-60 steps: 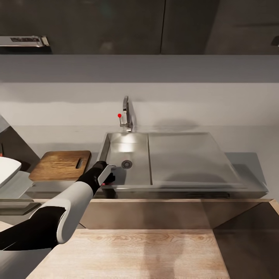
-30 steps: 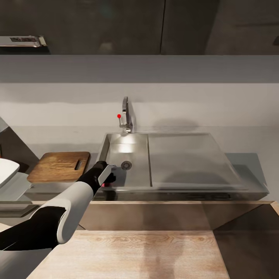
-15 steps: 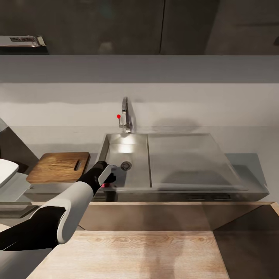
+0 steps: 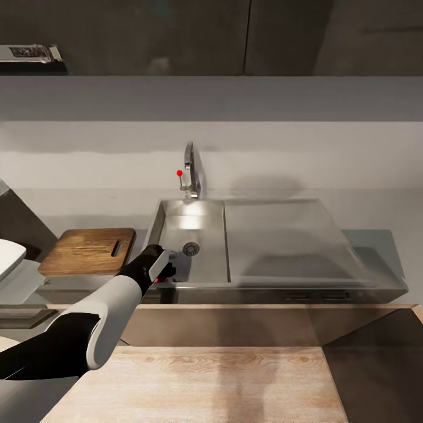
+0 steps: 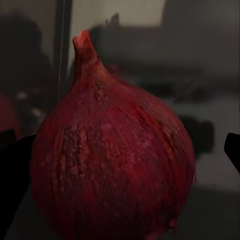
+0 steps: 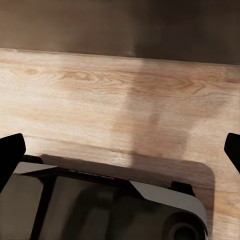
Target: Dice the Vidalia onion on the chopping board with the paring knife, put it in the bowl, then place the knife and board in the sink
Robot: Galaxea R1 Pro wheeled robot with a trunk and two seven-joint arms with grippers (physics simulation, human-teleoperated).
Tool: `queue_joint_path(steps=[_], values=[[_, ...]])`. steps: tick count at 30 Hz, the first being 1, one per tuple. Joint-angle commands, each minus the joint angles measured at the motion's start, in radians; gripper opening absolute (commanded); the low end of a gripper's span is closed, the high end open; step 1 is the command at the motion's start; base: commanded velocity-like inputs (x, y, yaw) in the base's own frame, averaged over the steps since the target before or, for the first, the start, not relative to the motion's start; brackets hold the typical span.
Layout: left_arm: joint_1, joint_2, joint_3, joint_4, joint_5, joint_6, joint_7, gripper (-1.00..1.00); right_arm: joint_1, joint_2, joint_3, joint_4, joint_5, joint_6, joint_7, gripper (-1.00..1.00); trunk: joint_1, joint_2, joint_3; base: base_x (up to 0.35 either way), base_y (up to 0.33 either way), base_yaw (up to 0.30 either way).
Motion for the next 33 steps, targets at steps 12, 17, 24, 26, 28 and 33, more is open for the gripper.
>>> queue_joint_path(steps=[12,17,24,26,28,33], values=[[0.000,0.001,-0.002,-0.004,0.000,0.005,0.012,-1.00,0.000,0.001,-0.002,-0.001,0.010,-0.002,0.002,1.00,0.001,-0.002,-0.003,0.000,0.000,0.000],[0.000,0.002,-0.002,-0.004,0.000,0.005,0.012,-1.00,0.000,0.001,-0.002,-0.001,0.010,-0.002,0.002,1.00,0.001,-0.002,-0.002,0.000,0.000,0.000],[0.000,0.002,-0.002,-0.004,0.000,0.005,0.012,-1.00,0.000,0.001,-0.002,-0.001,0.010,-0.002,0.002,1.00,0.001,-0.002,0.007,0.000,0.000,0.000],[0.000,0.002,-0.002,-0.005,0.000,0.005,0.012,-1.00,0.000,0.001,-0.002,-0.001,0.010,-0.002,0.002,1.00,0.001,-0.002,0.010,0.000,0.000,0.000],[0.000,0.001,-0.002,-0.006,0.000,0.005,0.013,-1.00,0.000,0.001,-0.002,-0.001,0.010,-0.002,0.002,1.00,0.001,-0.002,0.014,0.000,0.000,0.000],[0.000,-0.002,0.000,-0.014,0.001,0.006,0.012,-1.00,0.000,0.001,-0.002,-0.002,0.010,-0.002,0.002,1.00,0.001,-0.002,0.022,0.000,0.000,0.000]])
